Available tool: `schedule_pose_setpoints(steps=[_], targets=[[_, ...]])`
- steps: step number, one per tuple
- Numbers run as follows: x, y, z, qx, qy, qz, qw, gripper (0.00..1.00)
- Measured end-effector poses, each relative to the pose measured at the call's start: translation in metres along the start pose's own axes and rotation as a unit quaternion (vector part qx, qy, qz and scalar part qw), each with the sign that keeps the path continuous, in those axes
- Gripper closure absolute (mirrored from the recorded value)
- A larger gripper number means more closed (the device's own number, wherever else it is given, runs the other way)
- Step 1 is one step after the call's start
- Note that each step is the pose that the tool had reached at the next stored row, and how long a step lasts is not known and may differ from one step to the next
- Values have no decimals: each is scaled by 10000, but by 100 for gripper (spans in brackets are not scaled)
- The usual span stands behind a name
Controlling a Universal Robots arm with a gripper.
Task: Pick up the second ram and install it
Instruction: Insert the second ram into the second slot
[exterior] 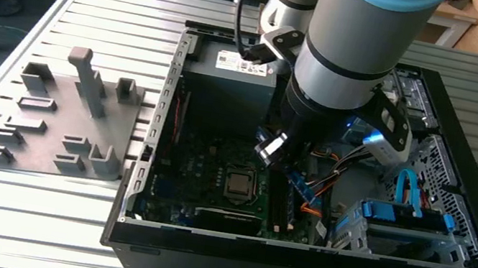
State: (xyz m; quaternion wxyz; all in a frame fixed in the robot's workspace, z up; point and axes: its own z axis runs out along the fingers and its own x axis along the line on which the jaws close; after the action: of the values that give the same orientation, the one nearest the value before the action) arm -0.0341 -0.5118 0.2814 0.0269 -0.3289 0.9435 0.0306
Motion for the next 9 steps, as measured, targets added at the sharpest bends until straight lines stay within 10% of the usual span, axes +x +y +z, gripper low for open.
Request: schedule_pose_setpoints(steps=[9], targets=[[0, 0, 0, 9, -5, 133, 9999, 86]])
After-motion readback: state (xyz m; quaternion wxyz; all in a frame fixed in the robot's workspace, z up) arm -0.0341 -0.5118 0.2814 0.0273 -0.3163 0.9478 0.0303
